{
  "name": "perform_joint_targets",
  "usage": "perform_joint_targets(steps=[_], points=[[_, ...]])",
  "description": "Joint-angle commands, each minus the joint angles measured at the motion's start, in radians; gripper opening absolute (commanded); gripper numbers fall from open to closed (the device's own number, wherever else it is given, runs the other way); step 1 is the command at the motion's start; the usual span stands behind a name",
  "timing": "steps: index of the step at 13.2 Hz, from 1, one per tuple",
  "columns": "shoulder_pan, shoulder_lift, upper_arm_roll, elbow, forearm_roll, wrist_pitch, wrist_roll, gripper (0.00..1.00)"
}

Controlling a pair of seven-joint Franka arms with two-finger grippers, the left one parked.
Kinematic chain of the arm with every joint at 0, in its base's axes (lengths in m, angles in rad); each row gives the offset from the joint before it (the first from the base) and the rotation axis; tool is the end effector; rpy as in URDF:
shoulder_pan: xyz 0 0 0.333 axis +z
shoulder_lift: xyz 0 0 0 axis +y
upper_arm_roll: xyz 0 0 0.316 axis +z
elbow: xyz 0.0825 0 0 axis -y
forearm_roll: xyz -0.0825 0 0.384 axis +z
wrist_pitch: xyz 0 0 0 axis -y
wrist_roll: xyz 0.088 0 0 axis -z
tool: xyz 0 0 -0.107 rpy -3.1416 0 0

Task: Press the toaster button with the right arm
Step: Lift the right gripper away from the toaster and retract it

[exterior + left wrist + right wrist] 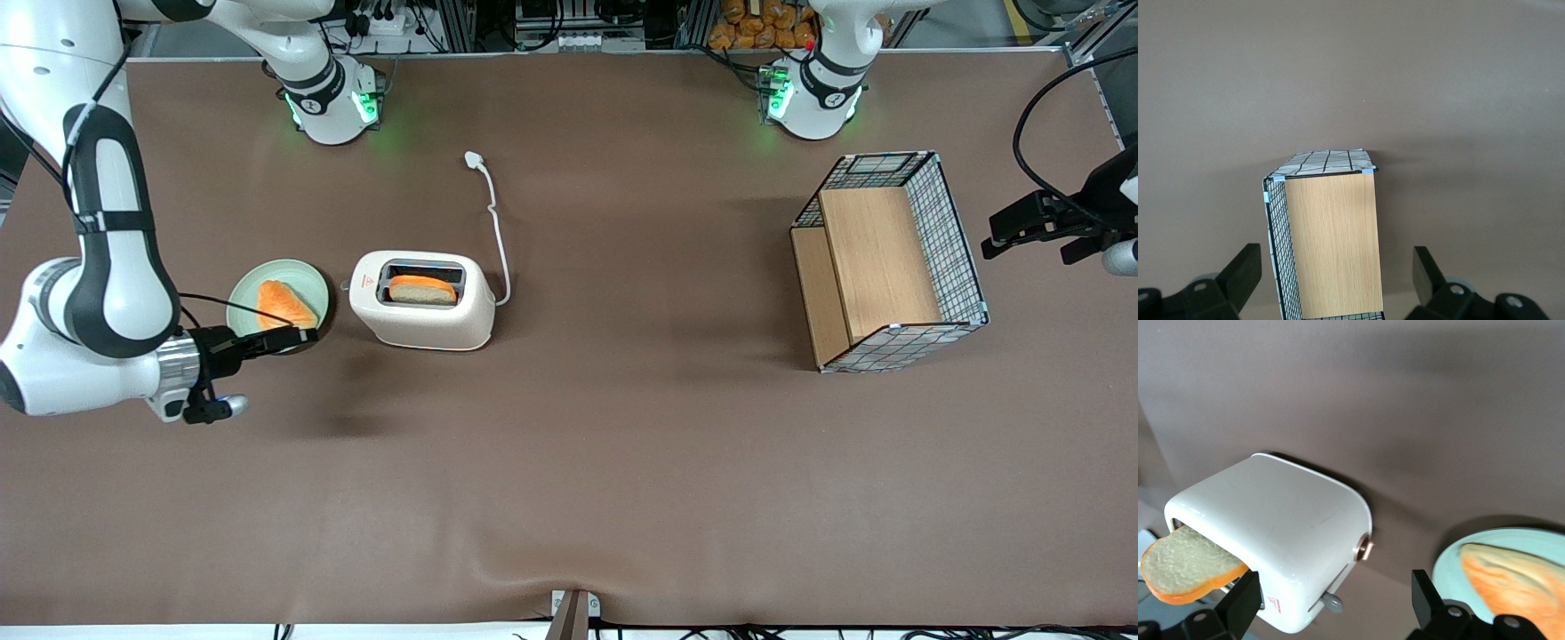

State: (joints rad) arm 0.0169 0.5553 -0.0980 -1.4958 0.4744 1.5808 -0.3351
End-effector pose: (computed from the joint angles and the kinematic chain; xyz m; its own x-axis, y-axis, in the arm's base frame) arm 0.6525 0.0050 0.3278 0.9275 0.2116 -0.3082 0.0370 -0.8723 -0.4876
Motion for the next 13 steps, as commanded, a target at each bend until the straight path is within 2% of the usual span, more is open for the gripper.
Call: perform_joint_targets(steps=[1,8,11,13], points=[[0.002,-0.058,0.001,0.032,-0.088,-0.019,0.018,1.0],[0.006,-0.316,0.0,0.017,-0.328,-0.123,0.033,1.0],[-0.018,-0.415,-0.005,0.016,-0.356,-0.154,0.044,1.0],[-0.017,-0.463,0.0,0.016,-0.433,-0.163,0.118,1.0]])
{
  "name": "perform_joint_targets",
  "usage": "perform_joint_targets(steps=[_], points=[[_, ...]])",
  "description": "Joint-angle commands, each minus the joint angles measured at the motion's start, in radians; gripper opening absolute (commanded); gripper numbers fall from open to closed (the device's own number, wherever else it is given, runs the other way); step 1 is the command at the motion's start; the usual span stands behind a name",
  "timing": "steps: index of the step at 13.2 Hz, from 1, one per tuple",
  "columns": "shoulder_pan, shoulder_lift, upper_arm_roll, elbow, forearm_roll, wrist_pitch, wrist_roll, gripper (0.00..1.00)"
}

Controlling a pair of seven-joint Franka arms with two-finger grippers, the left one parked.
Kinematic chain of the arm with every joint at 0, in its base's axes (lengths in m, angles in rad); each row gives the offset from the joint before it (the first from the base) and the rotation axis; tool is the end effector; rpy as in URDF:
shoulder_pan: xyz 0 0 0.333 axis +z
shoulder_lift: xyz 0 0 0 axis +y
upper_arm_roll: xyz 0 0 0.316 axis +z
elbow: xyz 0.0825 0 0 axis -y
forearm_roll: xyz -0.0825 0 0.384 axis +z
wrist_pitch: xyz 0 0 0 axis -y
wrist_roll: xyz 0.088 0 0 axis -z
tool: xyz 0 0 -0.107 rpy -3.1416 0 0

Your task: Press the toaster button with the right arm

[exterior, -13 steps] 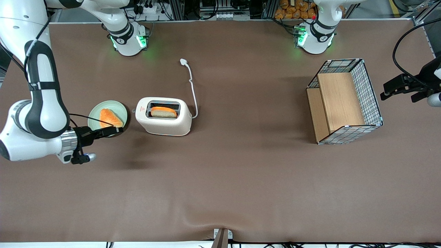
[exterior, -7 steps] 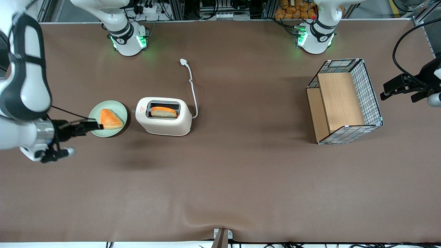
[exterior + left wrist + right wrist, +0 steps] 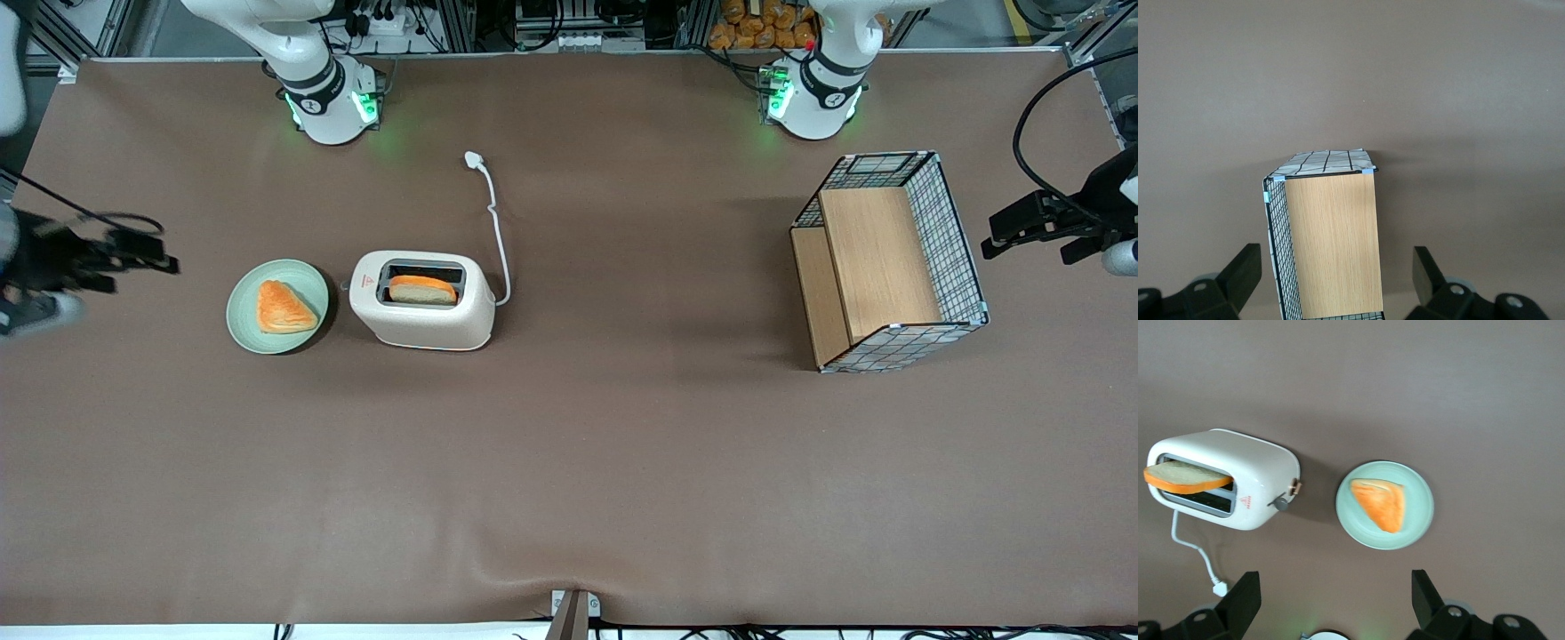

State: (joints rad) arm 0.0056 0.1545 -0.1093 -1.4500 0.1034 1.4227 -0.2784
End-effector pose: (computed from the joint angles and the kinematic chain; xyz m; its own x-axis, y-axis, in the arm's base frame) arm 0.5823 -0.0433 0.5818 0.9710 0.1873 -0.1487 0.1681 -0.9768 -0.1324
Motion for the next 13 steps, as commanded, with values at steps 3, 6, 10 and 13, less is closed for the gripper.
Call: perform_joint_targets(steps=[3,6,10,13], points=[[-0.027,-0.172,0.019,-0.099,-0.067,-0.021,0.128,1.0],[-0.085,-0.239,0.062,-0.145,-0.065,-0.027,0.204,1.0],[-0.078,-0.225,0.062,-0.104,-0.057,-0.025,0.324,1.0],[-0.05,-0.21,0.057,-0.061,-0.068,-0.033,0.318,1.0]])
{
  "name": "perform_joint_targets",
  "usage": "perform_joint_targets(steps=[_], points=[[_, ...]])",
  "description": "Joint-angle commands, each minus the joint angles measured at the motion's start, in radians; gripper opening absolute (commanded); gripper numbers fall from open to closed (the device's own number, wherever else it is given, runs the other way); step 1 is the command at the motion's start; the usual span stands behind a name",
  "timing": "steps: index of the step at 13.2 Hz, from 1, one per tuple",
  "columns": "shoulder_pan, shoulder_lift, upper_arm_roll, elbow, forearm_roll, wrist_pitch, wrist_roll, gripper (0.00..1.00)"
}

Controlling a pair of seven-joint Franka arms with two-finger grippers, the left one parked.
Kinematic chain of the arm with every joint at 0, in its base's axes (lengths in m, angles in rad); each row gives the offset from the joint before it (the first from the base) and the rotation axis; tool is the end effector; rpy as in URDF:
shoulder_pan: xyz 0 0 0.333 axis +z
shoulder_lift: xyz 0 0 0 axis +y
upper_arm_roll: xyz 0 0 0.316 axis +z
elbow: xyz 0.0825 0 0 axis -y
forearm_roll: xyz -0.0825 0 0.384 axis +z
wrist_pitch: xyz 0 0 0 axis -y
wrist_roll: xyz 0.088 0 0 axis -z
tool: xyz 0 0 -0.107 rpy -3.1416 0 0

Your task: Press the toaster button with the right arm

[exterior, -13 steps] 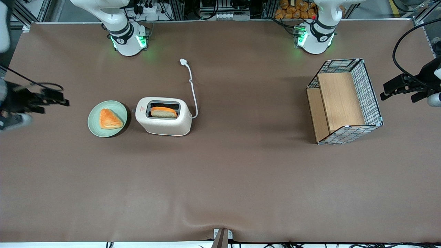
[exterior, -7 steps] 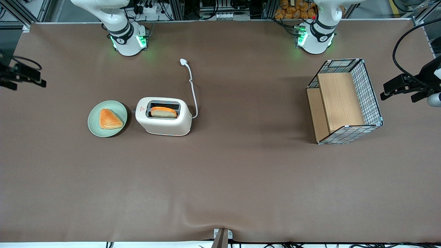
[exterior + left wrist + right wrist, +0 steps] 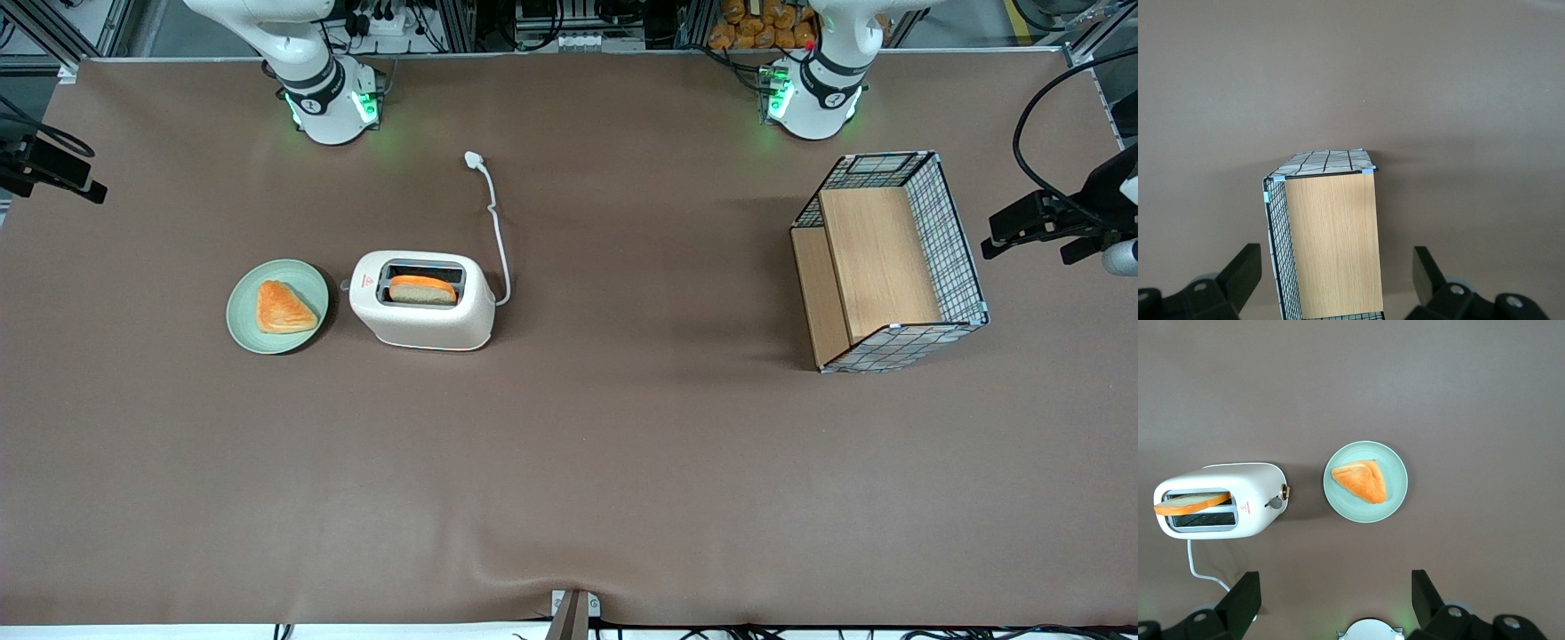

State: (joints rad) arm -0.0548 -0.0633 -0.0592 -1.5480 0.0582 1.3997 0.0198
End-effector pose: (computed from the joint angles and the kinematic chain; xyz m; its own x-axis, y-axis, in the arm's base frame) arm 0.5138 -0.0529 0.6549 0.9887 -0.1227 -0.0859 -0.1281 -0.9900 -0.0600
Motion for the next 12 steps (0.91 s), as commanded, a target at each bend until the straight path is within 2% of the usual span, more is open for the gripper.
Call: perform_joint_targets(steps=[1,8,12], points=[[0.018,0.019,0.007,0.051,-0.031,-0.031,0.026,1.0],[0.026,0.048,0.007,0.072,-0.073,-0.053,-0.02,1.0],[0.018,0.048,0.007,0.066,-0.057,-0.053,-0.014,1.0]])
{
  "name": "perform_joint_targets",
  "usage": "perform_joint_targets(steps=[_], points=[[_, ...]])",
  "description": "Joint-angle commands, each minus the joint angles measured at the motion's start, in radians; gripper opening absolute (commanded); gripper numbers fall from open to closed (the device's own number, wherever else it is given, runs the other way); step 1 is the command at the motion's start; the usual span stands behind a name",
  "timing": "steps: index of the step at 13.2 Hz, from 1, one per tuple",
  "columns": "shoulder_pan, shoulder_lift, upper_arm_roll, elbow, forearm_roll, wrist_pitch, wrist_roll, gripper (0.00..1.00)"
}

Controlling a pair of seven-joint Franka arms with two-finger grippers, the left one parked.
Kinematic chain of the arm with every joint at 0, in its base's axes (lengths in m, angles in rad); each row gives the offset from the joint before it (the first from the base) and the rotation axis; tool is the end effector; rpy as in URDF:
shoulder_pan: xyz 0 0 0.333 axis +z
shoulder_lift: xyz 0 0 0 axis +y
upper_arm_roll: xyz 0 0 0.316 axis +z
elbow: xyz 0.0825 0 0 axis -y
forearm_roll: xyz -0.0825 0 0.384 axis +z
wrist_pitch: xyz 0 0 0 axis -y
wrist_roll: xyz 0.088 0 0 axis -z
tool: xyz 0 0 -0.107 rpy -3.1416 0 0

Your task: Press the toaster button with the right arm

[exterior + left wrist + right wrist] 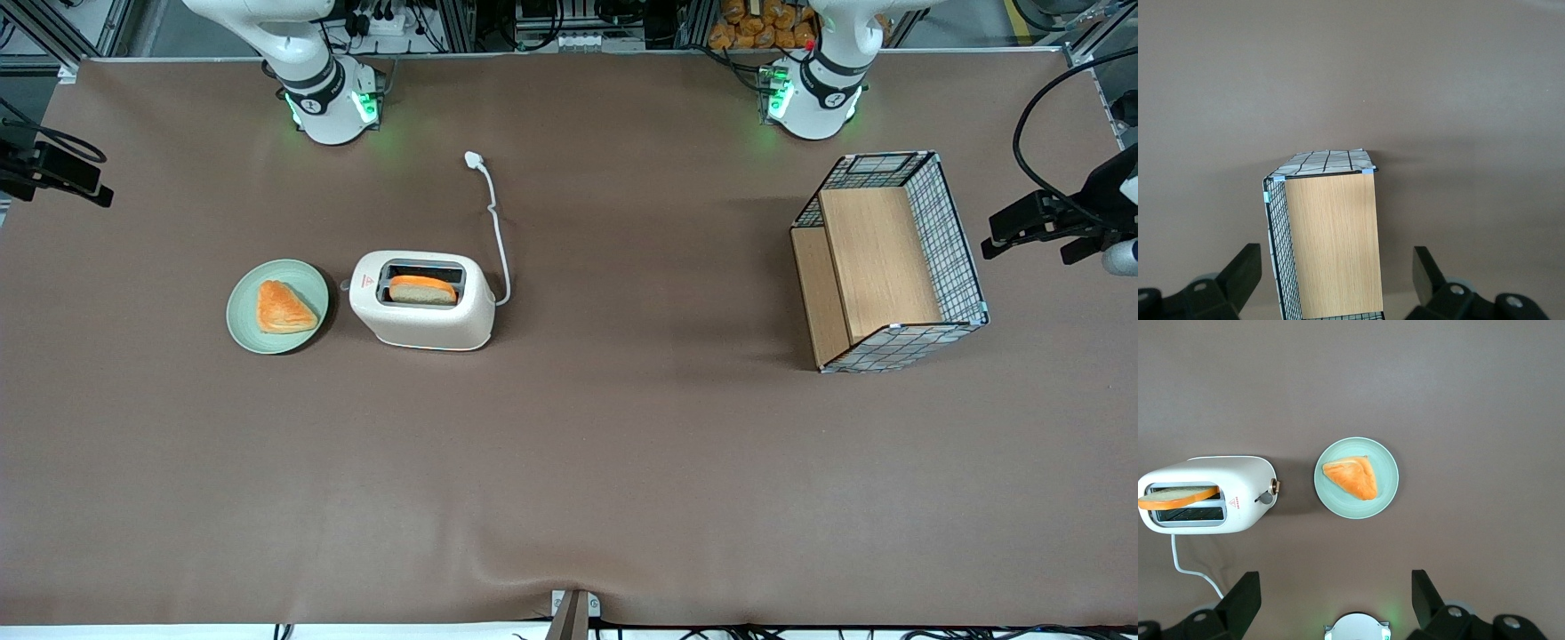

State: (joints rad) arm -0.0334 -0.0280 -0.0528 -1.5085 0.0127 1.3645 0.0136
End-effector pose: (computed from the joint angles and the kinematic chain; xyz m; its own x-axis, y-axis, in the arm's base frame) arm 0.5218 -0.0440 0.6515 0.9886 -0.0963 -0.1159 -0.0984 -0.9951 -0.0125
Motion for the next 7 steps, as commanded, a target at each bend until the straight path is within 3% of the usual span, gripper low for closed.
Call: perform_joint_targets(steps=[1,7], points=[[-0.003,0.011,0.001,0.027,-0.01,-0.016,-0.006,1.0],[0.003,0.013,0.001,0.027,-0.01,-0.01,-0.003,1.0]])
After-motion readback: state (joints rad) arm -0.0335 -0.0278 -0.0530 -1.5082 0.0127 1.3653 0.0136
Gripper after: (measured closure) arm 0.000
